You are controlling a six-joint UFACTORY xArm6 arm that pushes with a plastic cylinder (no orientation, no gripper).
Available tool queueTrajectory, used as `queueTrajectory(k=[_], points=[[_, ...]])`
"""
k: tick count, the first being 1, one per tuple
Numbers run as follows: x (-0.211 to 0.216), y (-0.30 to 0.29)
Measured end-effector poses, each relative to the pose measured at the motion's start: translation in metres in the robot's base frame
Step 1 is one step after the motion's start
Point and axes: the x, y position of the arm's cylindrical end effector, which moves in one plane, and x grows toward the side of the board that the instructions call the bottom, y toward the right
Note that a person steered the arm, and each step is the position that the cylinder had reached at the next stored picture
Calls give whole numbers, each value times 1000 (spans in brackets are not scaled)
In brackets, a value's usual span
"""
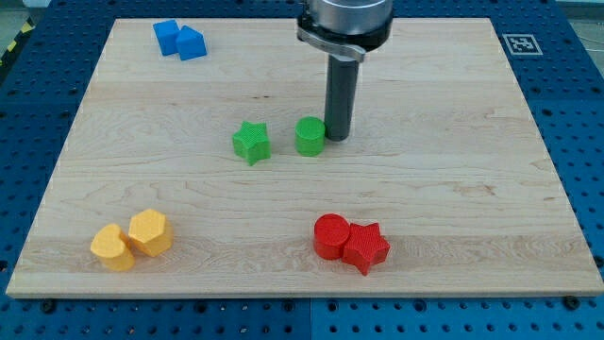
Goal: Place the arm diagonal to the red blocks
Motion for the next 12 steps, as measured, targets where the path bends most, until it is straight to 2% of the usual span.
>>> queueTrajectory(k=[2, 4, 5, 8, 9, 11, 12], points=[[4, -36], [2, -36], [-16, -28], [-21, -6], [-17, 18], [-5, 27], [19, 33]])
